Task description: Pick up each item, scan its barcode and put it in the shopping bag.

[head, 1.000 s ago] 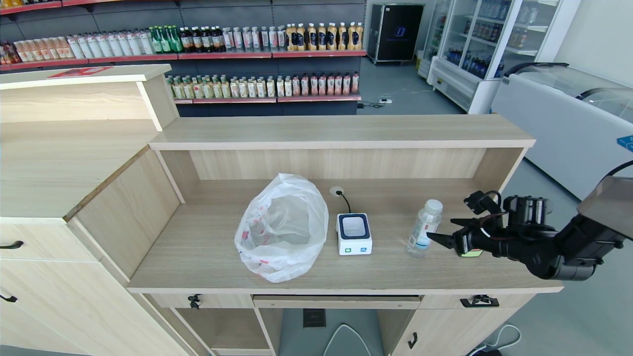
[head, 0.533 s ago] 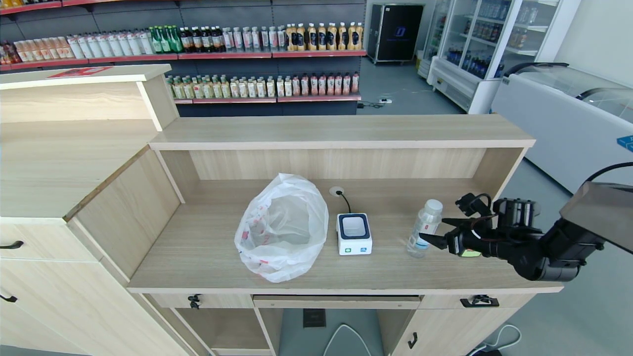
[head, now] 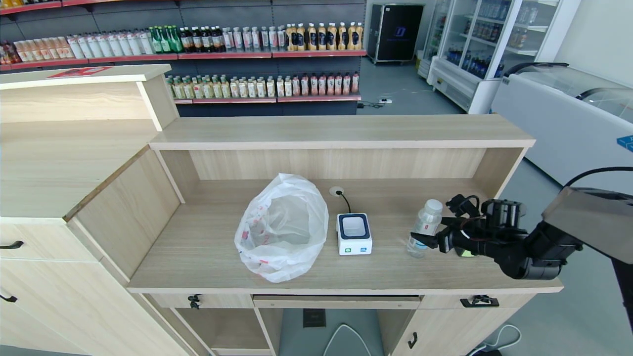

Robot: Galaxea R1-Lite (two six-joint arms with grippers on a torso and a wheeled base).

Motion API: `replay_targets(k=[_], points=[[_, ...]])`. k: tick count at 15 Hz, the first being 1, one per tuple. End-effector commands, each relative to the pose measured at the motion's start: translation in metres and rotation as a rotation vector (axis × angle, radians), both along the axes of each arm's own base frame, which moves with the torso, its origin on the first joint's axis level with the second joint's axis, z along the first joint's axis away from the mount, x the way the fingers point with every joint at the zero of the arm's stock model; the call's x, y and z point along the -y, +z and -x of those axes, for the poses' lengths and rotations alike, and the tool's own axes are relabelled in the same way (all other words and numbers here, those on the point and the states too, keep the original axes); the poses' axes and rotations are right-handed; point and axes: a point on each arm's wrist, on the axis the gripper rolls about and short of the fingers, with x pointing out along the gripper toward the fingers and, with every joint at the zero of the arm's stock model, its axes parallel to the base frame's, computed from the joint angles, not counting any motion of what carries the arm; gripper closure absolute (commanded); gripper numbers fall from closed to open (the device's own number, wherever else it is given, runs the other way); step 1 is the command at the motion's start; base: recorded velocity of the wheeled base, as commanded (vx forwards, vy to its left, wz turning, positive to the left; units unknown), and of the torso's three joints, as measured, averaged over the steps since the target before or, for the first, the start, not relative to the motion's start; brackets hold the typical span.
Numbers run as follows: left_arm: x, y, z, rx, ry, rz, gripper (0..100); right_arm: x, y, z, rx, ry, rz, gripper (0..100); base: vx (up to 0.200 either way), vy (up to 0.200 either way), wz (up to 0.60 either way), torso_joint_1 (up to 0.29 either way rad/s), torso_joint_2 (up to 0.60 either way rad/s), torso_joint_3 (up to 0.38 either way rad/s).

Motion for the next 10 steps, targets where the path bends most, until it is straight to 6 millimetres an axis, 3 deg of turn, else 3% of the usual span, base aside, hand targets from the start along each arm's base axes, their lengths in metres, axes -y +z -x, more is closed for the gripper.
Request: replay_targets(k=[1, 10], points=[[0.0, 0.0, 0.0, 0.0, 0.0, 0.0, 0, -0.001, -0.004, -0.002, -0.002, 0.004, 0.0, 0, 0.0, 0.0, 0.0, 0.0, 0.0, 0.0], [0.0, 0.0, 0.0, 0.0, 0.002, 0.0, 0, -0.008, -0.015, -0.016, 0.035, 0.032, -0.005, 0, 0.0, 0.0, 0.0, 0.0, 0.0, 0.0]])
